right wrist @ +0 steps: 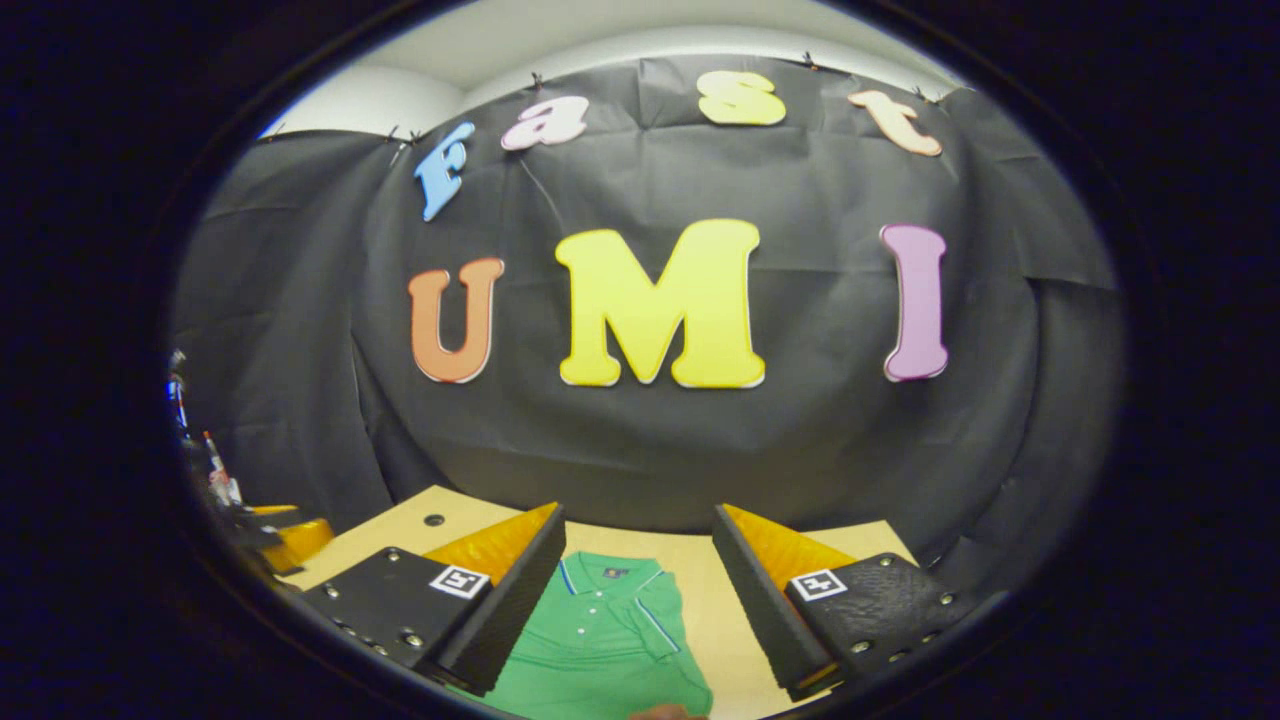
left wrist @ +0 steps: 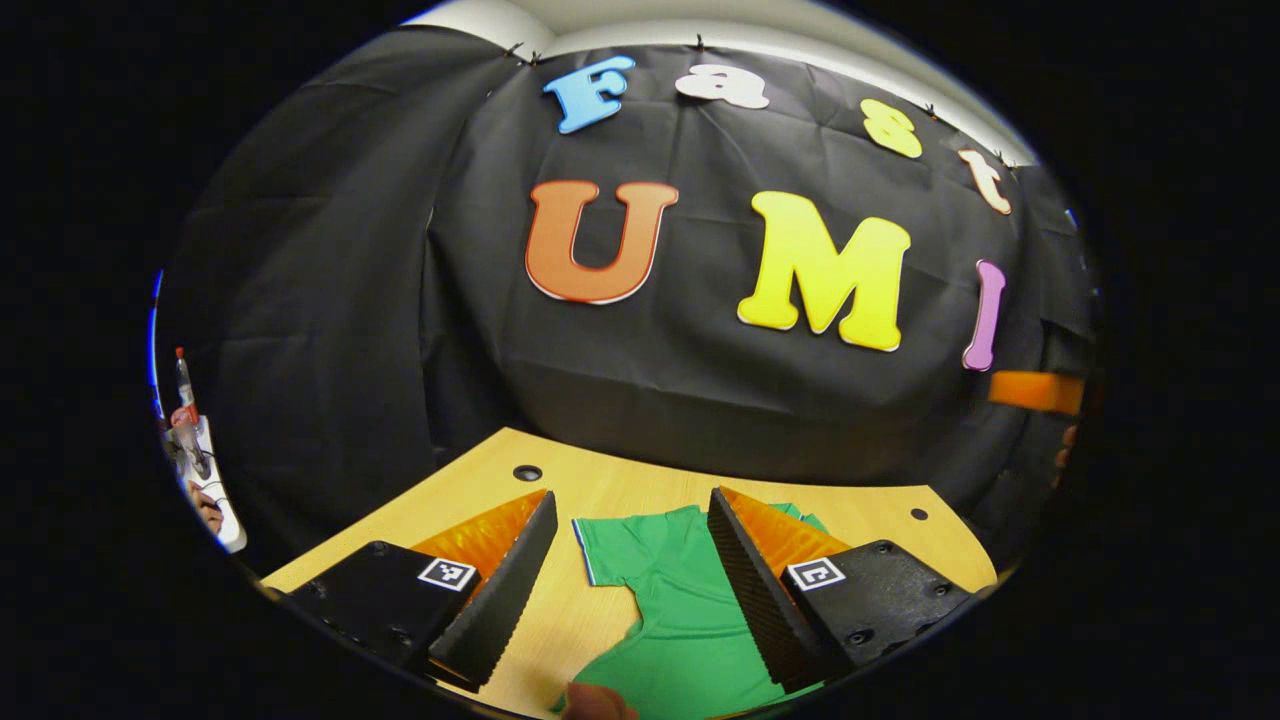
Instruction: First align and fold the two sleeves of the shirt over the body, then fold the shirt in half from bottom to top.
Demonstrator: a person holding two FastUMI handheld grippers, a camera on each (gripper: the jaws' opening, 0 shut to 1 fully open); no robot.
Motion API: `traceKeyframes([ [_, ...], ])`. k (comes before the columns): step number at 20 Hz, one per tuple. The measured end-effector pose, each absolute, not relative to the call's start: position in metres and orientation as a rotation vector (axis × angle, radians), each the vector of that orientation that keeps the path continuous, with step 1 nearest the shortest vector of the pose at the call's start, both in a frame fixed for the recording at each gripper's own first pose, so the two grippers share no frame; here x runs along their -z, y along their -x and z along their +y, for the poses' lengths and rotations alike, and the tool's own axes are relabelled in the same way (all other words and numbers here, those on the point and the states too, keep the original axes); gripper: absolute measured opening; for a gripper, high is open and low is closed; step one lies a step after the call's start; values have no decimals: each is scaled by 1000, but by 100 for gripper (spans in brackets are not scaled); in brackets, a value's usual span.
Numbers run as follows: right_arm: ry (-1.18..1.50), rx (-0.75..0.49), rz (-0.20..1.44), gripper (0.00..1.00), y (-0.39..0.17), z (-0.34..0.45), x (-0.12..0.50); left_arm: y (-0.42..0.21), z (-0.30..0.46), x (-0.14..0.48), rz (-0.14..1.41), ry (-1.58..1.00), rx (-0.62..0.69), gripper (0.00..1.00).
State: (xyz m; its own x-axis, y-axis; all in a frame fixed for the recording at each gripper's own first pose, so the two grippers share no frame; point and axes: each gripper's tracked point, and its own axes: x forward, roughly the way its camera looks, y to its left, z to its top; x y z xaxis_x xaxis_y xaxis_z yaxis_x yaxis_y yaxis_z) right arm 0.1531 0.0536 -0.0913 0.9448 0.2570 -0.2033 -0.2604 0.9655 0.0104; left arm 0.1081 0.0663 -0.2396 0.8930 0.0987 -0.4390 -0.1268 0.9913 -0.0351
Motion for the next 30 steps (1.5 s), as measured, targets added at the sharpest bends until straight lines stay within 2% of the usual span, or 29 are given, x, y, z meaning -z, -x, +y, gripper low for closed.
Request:
traceKeyframes([
  [5, -13, -235, 121, 93, -97, 23, 28, -161, 74, 307, 543, 34, -122, 97],
  [14, -42, -150, 67, 92, -63, -25, -18, -221, 105, 410, 706, -24, -174, 97],
  [17, -122, -170, 102, 93, -43, -14, -7, -239, 116, 441, 763, -40, -200, 97],
  [22, -85, -176, 164, 93, -43, -15, 10, -252, 129, 481, 859, -25, -243, 97],
  [23, -87, -172, 156, 93, -45, -18, 6, -252, 132, 486, 874, -34, -252, 100],
  [24, -89, -167, 156, 93, -46, -20, 7, -252, 135, 493, 888, -44, -261, 97],
  [27, -93, -152, 172, 93, -50, -26, 13, -243, 137, 509, 949, -31, -286, 97],
  [30, -108, -150, 204, 93, -56, -25, 23, -245, 136, 509, 932, -13, -288, 97],
])
